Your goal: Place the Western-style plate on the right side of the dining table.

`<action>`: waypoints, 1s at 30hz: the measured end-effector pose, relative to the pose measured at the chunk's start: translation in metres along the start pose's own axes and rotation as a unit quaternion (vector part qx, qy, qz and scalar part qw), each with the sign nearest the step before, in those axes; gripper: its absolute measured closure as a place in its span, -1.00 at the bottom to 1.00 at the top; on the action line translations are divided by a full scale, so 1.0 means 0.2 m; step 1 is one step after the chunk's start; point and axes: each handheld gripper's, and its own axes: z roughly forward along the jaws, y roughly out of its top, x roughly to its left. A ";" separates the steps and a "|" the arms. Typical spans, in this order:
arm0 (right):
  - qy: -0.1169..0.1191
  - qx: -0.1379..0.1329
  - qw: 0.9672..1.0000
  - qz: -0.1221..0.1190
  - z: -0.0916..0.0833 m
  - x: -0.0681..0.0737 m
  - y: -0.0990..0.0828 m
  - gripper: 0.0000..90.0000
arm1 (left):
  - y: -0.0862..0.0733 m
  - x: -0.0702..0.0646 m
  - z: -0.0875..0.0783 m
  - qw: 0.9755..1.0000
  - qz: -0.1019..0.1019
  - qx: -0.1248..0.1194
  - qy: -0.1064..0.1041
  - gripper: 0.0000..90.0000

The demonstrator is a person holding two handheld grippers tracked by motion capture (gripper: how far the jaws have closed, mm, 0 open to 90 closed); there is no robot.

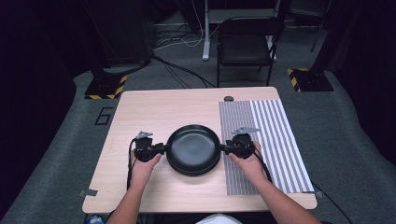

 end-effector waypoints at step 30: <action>0.029 0.016 0.999 0.029 0.05 -0.02 -0.01 0.28 | -0.01 0.04 0.02 0.998 -0.042 0.009 -0.035 0.54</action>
